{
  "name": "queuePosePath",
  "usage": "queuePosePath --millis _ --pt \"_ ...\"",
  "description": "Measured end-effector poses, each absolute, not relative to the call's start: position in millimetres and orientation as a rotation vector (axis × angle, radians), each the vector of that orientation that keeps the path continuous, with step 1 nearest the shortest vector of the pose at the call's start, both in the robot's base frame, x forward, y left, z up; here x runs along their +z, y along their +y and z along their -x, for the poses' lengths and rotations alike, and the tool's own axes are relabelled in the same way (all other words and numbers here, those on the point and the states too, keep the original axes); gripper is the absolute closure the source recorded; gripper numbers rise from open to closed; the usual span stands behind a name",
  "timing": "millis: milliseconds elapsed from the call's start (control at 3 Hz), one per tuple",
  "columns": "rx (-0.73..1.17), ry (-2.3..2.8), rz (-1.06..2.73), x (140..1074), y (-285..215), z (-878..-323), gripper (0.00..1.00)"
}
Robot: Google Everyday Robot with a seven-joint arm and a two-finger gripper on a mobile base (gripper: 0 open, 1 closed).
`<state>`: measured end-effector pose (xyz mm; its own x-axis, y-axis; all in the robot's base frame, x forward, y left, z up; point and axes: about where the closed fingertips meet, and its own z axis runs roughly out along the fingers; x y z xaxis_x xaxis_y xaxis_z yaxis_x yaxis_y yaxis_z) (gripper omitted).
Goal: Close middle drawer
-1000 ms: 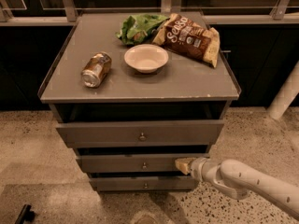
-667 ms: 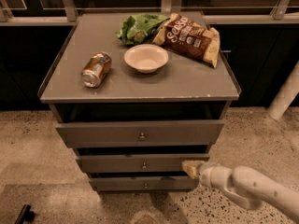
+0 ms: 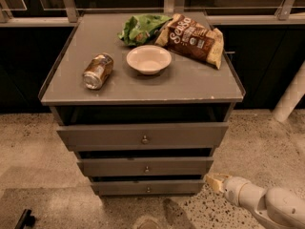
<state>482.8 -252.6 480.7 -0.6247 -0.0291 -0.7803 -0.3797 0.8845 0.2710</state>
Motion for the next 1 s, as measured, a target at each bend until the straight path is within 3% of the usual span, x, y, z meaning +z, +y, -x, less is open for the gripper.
queuePosePath --millis 1000 --pt "0.527 2.2 0.293 480.7 -252.5 -482.9 0.21"
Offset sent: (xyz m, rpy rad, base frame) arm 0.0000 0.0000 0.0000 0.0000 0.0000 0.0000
